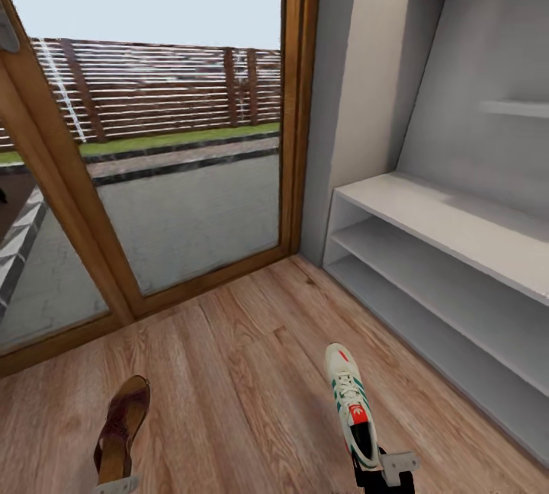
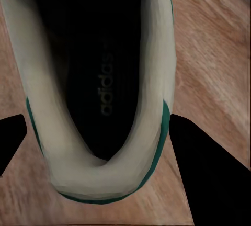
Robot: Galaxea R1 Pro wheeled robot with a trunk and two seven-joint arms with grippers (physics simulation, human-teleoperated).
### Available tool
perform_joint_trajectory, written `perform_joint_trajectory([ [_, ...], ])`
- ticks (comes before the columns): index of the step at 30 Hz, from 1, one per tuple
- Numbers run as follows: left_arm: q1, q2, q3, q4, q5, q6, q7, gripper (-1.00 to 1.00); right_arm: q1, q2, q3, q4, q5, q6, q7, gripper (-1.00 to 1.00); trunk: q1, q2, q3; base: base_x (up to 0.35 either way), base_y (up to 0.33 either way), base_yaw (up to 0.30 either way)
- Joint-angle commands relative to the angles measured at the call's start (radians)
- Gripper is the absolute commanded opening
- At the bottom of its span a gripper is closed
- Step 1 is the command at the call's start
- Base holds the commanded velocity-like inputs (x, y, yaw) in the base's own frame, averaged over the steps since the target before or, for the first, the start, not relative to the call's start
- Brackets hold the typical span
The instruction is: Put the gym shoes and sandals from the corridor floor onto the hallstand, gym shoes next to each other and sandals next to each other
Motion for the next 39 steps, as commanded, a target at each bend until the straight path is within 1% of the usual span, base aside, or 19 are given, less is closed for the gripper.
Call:
perform_joint_trajectory([
  [1, 0.000, 0.000, 0.010, 0.000, -0.011, -0.003, -0.004, -1.00, -0.001, 0.000, -0.007, 0.001, 0.010, -0.003, -0.001, -1.00, 0.000, 0.000, 0.000, 0.003, 0.001, -0.250],
  [32, 0.000, -0.001, 0.009, 0.000, -0.008, -0.002, -0.003, -1.00, -0.001, 0.000, -0.006, 0.001, 0.011, -0.003, -0.001, -1.00, 0.000, 0.000, 0.018, 0.000, 0.000, -0.250],
  [39, 0.000, -0.001, 0.009, 0.000, -0.007, -0.002, -0.003, -1.00, -0.001, 0.000, -0.006, 0.001, 0.011, -0.003, -0.001, -1.00, 0.000, 0.000, 0.022, 0.118, 0.159, -0.250],
])
